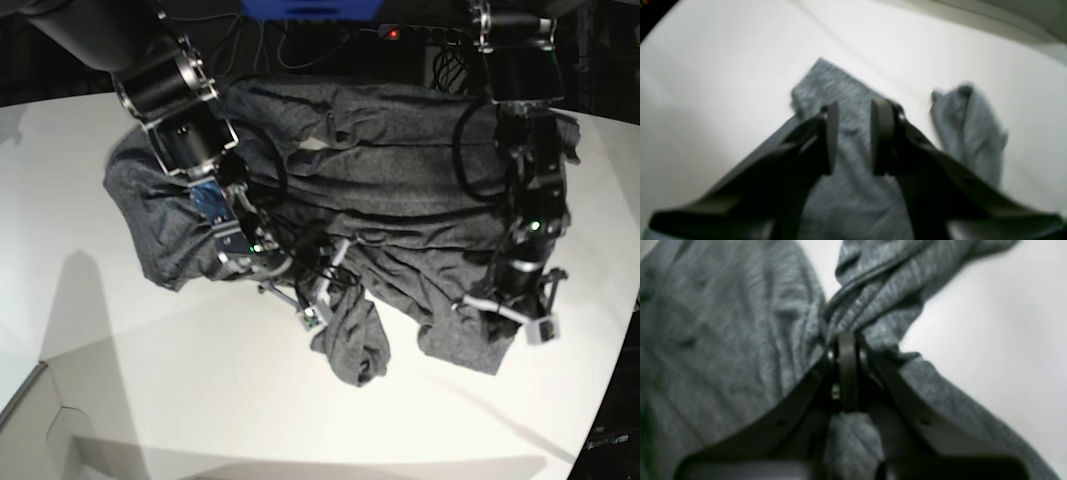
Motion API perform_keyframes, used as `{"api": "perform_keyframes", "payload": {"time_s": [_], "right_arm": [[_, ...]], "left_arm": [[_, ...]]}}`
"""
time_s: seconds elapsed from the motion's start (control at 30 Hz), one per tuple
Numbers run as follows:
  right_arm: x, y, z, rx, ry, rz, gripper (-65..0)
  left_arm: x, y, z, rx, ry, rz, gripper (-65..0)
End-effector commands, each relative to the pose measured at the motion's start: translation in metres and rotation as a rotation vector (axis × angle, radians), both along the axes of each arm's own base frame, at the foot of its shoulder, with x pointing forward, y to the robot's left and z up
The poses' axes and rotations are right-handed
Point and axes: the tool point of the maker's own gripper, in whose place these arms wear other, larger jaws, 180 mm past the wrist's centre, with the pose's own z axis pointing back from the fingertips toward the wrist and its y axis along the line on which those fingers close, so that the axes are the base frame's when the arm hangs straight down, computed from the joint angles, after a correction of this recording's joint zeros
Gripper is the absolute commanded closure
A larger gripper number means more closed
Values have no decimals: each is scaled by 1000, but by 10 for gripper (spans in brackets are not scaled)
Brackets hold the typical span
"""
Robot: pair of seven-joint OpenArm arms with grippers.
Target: Layout the t-shirt on the table in an organized manner, then fold the t-shirt properly
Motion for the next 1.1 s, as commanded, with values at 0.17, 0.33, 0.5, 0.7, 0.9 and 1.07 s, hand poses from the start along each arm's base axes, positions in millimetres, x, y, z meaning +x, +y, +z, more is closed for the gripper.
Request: {"api": "perform_keyframes", "payload": {"time_s": [0.17,0.33,0.5,0.7,0.9,1.07], "right_arm": [[18,-25,60,43,-196,-20,0],[28,-77,65,24,-220,-128,0],[34,-140,73,-12,-251,-245,0],[29,-187,80,-54,-245,-330,0],[22,-203,74,-63,-223,-370,0],[17,-203,68,-66,-209,-370,0]], "left_arm": [[37,-34,21,-88,-57,-25,-173],[48,-75,7,-153,-12,-71,-312],[49,-137,-17,-95,65,-228,-370],[59,-168,-42,-68,163,-297,-370],[61,-177,-61,-72,236,-306,-371],[59,-194,-60,-87,238,-331,-371]]}}
